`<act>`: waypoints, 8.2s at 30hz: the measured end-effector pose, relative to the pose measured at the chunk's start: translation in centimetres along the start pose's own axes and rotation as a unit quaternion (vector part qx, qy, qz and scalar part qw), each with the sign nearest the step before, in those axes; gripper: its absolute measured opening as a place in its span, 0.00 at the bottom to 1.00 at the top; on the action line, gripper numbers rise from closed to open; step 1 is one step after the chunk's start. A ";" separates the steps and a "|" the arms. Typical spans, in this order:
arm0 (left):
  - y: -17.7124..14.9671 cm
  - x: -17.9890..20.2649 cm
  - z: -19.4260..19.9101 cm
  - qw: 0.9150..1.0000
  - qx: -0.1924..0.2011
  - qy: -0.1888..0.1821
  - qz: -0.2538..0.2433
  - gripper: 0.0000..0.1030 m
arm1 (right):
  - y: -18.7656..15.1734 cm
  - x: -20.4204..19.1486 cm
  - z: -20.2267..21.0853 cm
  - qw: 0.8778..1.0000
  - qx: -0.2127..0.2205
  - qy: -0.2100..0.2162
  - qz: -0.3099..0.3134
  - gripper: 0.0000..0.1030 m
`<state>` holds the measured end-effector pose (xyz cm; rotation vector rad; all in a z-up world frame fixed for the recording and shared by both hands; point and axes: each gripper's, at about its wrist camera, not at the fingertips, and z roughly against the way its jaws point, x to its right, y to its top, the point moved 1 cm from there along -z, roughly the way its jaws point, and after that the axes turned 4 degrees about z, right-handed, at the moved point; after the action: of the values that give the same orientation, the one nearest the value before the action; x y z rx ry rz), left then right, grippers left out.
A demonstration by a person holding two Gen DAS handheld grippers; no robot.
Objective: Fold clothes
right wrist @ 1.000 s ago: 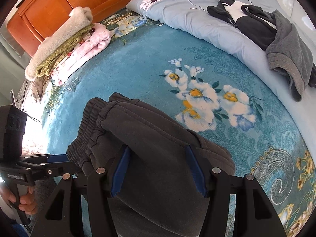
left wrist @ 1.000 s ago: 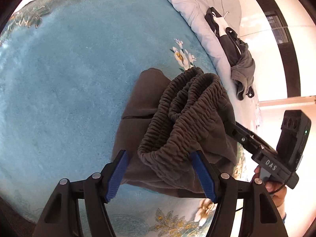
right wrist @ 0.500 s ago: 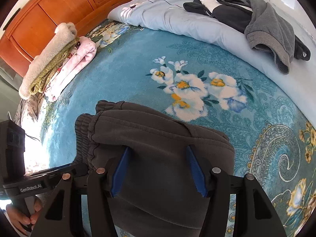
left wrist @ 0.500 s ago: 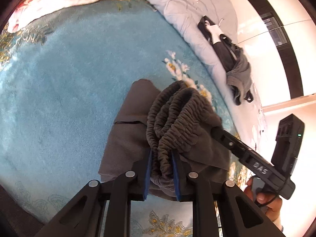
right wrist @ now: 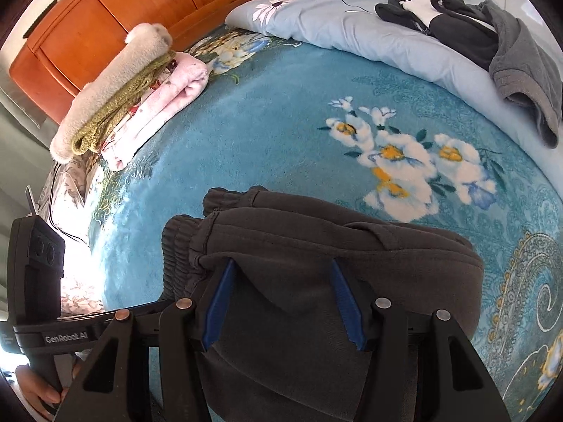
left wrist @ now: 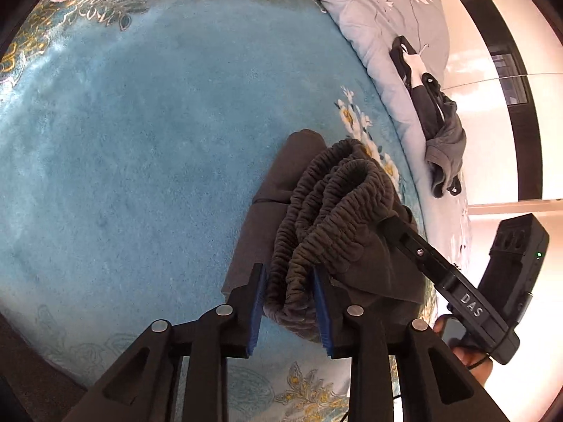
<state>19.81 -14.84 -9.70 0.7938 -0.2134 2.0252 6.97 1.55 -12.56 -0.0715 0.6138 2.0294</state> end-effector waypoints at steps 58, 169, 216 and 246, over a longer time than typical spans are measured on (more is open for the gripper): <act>4.4 -4.0 -8.1 0.992 -0.102 -0.055 0.051 0.89 | -9.9 13.9 3.3 0.917 0.070 0.203 -0.337 0.81; 25.4 -21.6 22.8 0.943 0.292 -0.063 0.148 0.77 | 40.6 -27.6 -17.4 0.936 -0.110 0.311 0.123 0.71; 24.4 -11.4 22.5 0.938 0.321 0.125 0.042 0.99 | 29.9 -29.3 -7.2 0.951 0.059 0.068 0.295 0.72; 16.0 -9.9 17.0 0.921 0.312 0.213 0.098 1.00 | 20.8 -25.9 -5.4 0.953 0.142 -0.015 0.267 0.96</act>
<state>18.10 -38.18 -0.07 0.6958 0.6572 2.4331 2.08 -29.83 -1.45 0.3310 0.9788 2.4246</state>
